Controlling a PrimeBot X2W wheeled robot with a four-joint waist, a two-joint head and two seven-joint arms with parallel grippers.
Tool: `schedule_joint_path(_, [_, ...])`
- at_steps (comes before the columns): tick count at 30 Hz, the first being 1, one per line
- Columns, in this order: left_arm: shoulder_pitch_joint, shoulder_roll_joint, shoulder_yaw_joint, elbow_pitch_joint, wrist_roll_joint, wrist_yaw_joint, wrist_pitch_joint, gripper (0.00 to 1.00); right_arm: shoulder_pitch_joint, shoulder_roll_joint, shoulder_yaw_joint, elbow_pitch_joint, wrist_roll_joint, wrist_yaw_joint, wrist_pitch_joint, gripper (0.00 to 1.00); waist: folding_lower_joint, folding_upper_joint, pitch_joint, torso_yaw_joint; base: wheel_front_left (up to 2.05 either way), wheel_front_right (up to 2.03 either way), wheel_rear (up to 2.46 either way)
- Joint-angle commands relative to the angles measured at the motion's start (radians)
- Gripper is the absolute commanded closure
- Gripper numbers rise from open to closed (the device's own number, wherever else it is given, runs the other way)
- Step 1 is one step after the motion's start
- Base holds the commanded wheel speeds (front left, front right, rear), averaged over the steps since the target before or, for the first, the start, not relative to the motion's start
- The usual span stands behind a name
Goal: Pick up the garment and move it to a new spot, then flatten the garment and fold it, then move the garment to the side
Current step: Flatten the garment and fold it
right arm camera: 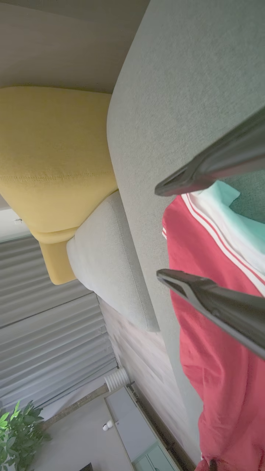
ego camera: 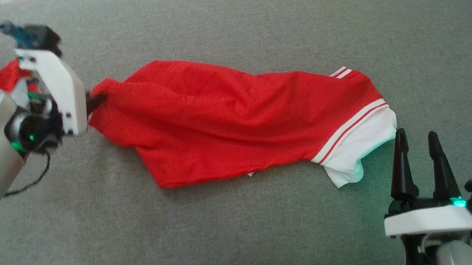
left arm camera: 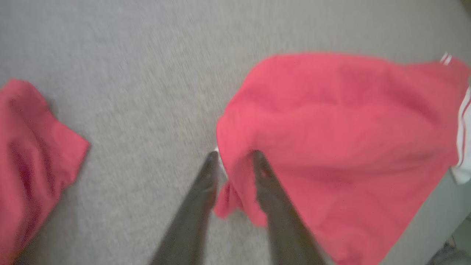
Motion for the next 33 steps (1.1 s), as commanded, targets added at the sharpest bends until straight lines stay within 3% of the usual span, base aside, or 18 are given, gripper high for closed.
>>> schedule_joint_path(1, [-0.09, 0.023, 0.079, 0.011, 0.001, 0.0, -0.099, 0.0, -0.051, -0.013, 0.026, -0.025, 0.006, 0.008, -0.01, 0.0, 0.0, 0.0, 0.002, 0.002, 0.0, 0.0, 0.0])
schedule_joint_path(6, [-0.082, 0.017, 0.049, 0.054, 0.044, -0.048, -0.165, 0.0, -0.05, -0.009, 0.031, -0.015, 0.006, 0.008, -0.01, 0.0, 0.0, 0.0, -0.012, 0.01, 0.0, 0.0, 0.0])
schedule_joint_path(8, [-0.042, 0.014, 0.013, 0.023, 0.025, -0.084, -0.098, 0.0, -0.035, -0.009, 0.025, -0.01, 0.007, 0.008, -0.01, 0.0, 0.0, 0.0, -0.029, 0.018, 0.0, 0.0, 0.0])
schedule_joint_path(12, [0.004, 0.021, -0.019, -0.044, -0.013, -0.101, -0.001, 0.0, -0.018, -0.009, 0.013, -0.007, 0.006, 0.008, -0.01, 0.0, 0.0, 0.0, -0.044, 0.031, 0.0, 0.0, 0.0])
schedule_joint_path(18, [0.074, 0.022, -0.045, -0.154, -0.086, -0.074, 0.144, 0.0, -0.02, -0.002, 0.021, -0.009, 0.003, 0.008, -0.01, 0.0, 0.0, 0.0, -0.052, 0.034, 0.0, 0.0, 0.0])
schedule_joint_path(24, [0.088, -0.008, -0.015, -0.137, -0.125, -0.024, 0.133, 0.0, -0.037, 0.006, 0.041, -0.007, 0.013, 0.008, -0.009, 0.0, 0.0, 0.0, -0.024, 0.001, 0.0, 0.0, 0.0])
schedule_joint_path(29, [0.083, -0.047, 0.014, -0.09, -0.173, -0.043, 0.123, 0.0, -0.045, 0.005, 0.042, 0.005, 0.022, 0.008, -0.01, 0.0, 0.0, 0.0, -0.013, -0.02, 0.0, 0.0, 0.0])
schedule_joint_path(30, [0.081, -0.051, 0.014, -0.084, -0.176, -0.05, 0.125, 0.23, -0.046, 0.006, 0.042, 0.008, 0.022, 0.008, -0.01, 0.0, 0.0, 0.0, -0.013, -0.022, 0.0, 0.0, 0.0])
schedule_joint_path(32, [0.075, -0.052, 0.01, -0.071, -0.17, -0.059, 0.121, 1.0, -0.048, 0.007, 0.042, 0.013, 0.025, 0.008, -0.01, 0.0, 0.0, 0.0, -0.013, -0.025, 0.0, 0.0, 0.0])
schedule_joint_path(33, [0.071, -0.051, 0.006, -0.064, -0.166, -0.061, 0.124, 1.0, -0.048, 0.007, 0.043, 0.016, 0.025, 0.008, -0.01, 0.0, 0.0, 0.0, -0.014, -0.026, 0.0, 0.0, 0.0])
